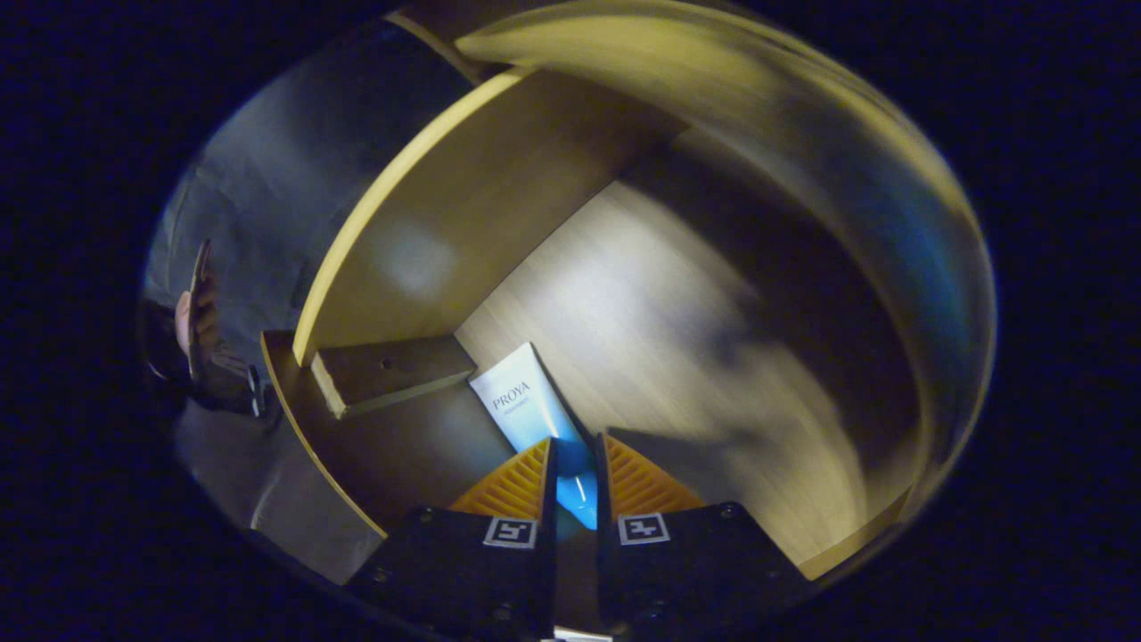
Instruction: Pull open the drawer, take out the items inside it, and place them on the countertop above the cabinet.
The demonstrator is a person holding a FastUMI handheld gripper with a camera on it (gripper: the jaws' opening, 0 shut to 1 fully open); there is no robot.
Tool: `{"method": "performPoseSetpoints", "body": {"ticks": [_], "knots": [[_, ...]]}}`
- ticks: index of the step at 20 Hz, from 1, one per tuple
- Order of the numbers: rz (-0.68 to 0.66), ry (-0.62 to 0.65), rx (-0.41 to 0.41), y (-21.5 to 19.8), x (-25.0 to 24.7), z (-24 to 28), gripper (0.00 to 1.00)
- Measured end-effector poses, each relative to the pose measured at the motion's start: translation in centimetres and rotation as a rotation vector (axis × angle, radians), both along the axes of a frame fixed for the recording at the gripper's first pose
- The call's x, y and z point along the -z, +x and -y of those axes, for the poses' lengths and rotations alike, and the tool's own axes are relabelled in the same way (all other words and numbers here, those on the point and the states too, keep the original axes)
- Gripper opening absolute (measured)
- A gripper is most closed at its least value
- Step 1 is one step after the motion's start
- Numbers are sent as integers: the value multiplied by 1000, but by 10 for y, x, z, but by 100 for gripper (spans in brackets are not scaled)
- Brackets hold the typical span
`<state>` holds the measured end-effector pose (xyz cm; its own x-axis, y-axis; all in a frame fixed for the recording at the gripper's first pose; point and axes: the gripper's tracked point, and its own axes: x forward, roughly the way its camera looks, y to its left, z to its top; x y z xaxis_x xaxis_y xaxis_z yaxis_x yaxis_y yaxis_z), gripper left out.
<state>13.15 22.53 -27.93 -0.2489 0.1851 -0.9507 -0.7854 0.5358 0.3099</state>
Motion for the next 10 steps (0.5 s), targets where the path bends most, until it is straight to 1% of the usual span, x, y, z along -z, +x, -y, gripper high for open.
{"method": "performPoseSetpoints", "body": {"ticks": [2, 3, 4, 6, 8, 9, 10], "knots": [[82, -38, 11, 12, 2, 15, 19], [101, -55, -4, 17, 3, 23, 19], [92, -41, 0, 17, 0, 24, 19], [71, 40, -6, 23, -10, 9, 19], [76, 84, -50, 30, -18, 11, 19], [85, 83, -71, 34, -15, 15, 29], [80, 79, -75, 39, -19, 14, 35]]}}
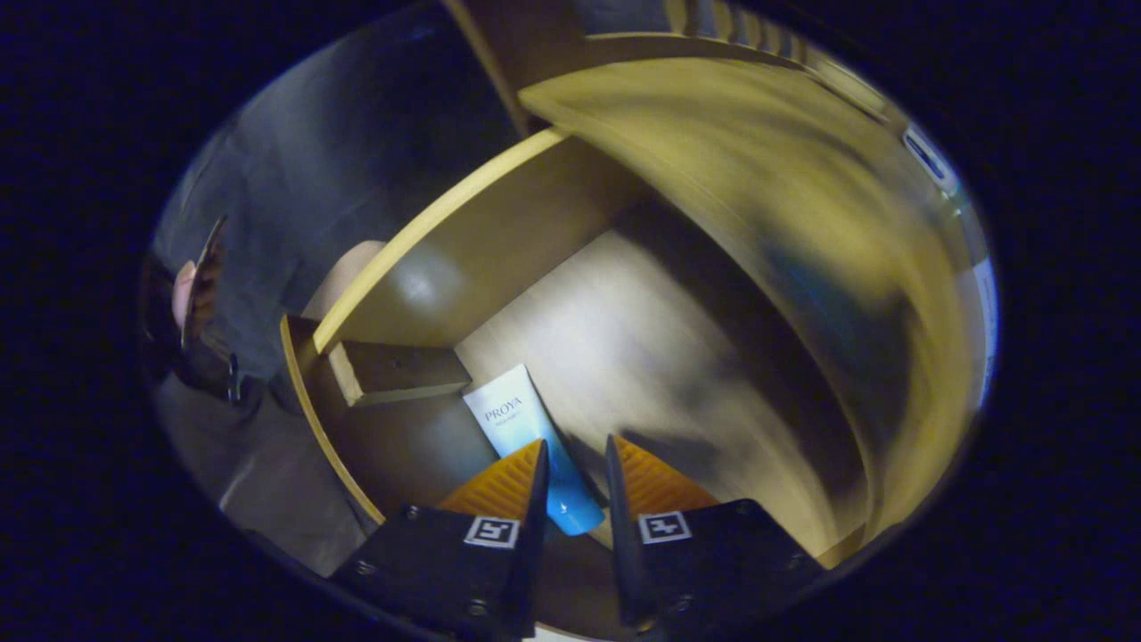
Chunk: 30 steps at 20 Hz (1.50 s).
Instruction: Pull open the drawer, take out the items inside it, and place them on the countertop above the cabinet.
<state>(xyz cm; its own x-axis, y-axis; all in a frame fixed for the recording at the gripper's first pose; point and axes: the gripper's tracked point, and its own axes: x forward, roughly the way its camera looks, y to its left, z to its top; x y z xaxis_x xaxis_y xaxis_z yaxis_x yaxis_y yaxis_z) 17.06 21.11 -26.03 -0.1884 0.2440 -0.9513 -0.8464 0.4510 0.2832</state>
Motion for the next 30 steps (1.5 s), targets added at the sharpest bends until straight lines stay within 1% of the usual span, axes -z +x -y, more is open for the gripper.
{"method": "performPoseSetpoints", "body": {"ticks": [1, 4, 12, 14, 17, 19, 21, 22, 23, 24, 26, 28, 30], "knots": [[-10, -9, 4, -7, 2, -2, 40], [14, 5, 0, -9, 4, 0, 40], [24, 45, 79, -7, 0, 0, 40], [30, 44, 77, -6, 1, 3, 40], [-23, 44, 74, -13, 1, 2, 40], [-57, 33, 28, -13, 8, -2, 40], [-61, 28, -43, -8, 3, -1, 40], [-73, 47, -43, 0, -5, -5, 40], [-108, 68, -47, -8, -5, -11, 39], [-123, 76, -54, -5, -7, -14, 44], [-159, 57, -108, -6, 5, -10, 60], [-205, 31, -147, -16, 14, -9, 60], [-237, 18, -180, -13, 14, -10, 60]]}}
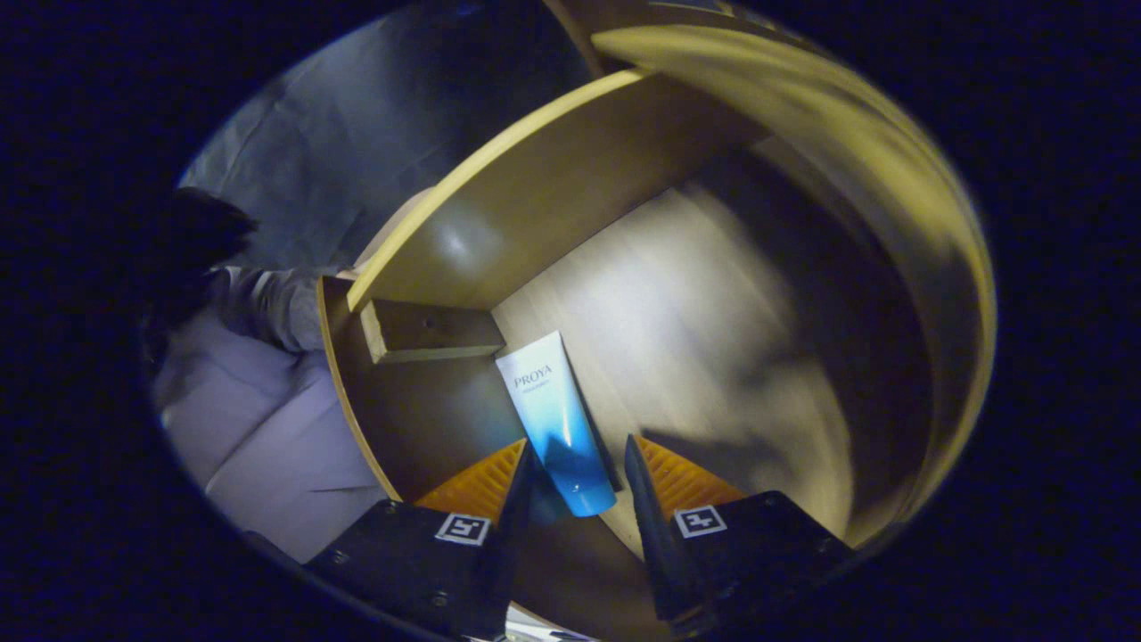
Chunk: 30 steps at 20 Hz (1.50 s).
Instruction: Pull open the drawer, take out the items inside it, and place them on the countertop above the cabinet.
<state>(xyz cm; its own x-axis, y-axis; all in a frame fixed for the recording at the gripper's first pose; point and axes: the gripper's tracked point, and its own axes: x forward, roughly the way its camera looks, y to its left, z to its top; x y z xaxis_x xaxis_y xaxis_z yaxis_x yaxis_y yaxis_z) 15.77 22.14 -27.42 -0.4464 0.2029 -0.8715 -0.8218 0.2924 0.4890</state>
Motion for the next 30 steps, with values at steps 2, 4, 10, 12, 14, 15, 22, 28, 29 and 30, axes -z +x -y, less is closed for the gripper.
{"method": "performPoseSetpoints", "body": {"ticks": [2, 4, 10, 12, 14, 15, 22, 28, 29, 30], "knots": [[-27, -18, -11, -6, 0, 4, 60], [-31, -18, -10, -6, 1, 7, 60], [55, -11, -59, 6, -10, 8, 29], [126, -3, -84, 18, 0, 6, 17], [184, -5, -92, 34, 1, 7, 14], [215, -7, -102, 32, -2, 9, 15], [372, -25, -67, 63, -5, 24, 17], [320, 1, -141, 51, -9, 31, 31], [316, -4, -157, 52, -8, 31, 33], [317, -11, -175, 53, -7, 31, 33]]}}
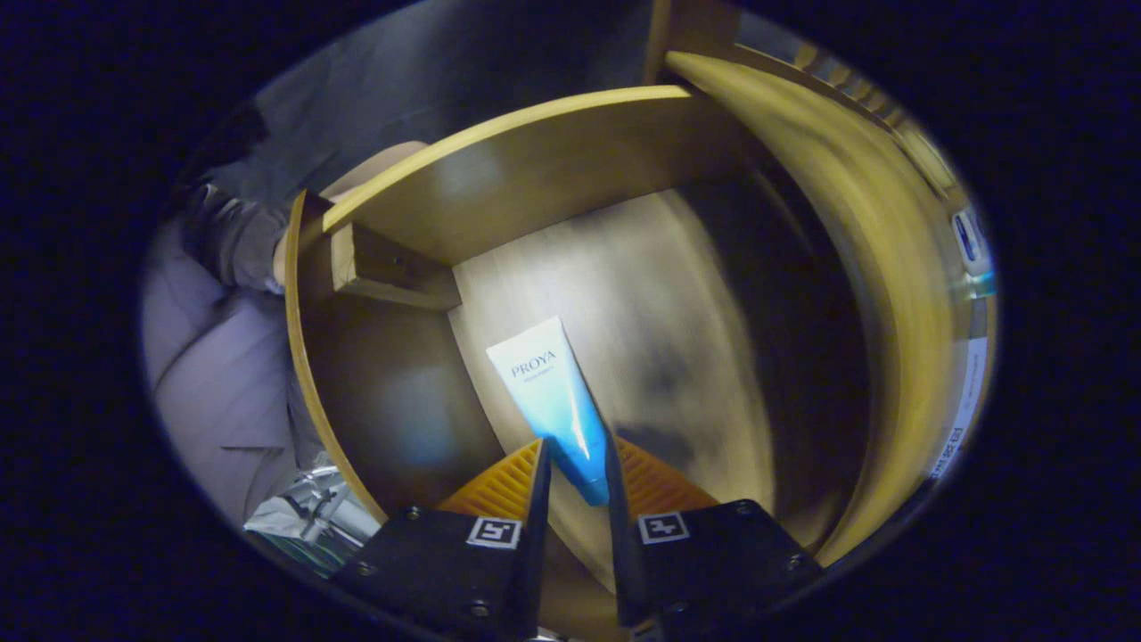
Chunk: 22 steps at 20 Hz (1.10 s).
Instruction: Pull open the drawer, take out the items inside it, and place them on the countertop above the cabinet.
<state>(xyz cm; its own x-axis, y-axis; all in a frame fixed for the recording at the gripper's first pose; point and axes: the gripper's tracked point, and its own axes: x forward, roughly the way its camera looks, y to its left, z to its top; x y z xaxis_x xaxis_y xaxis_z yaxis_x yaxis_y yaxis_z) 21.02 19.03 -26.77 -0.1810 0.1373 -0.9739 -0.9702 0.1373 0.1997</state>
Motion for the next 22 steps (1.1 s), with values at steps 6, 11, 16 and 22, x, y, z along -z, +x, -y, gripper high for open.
{"method": "performPoseSetpoints", "body": {"ticks": [6, 11, 16, 22], "knots": [[6, -68, -106, -3, 12, 7, 41], [12, -67, -118, 0, 7, 6, 38], [123, 50, -86, 21, -16, -6, 9], [85, -13, -112, 14, -6, 5, 10]]}}
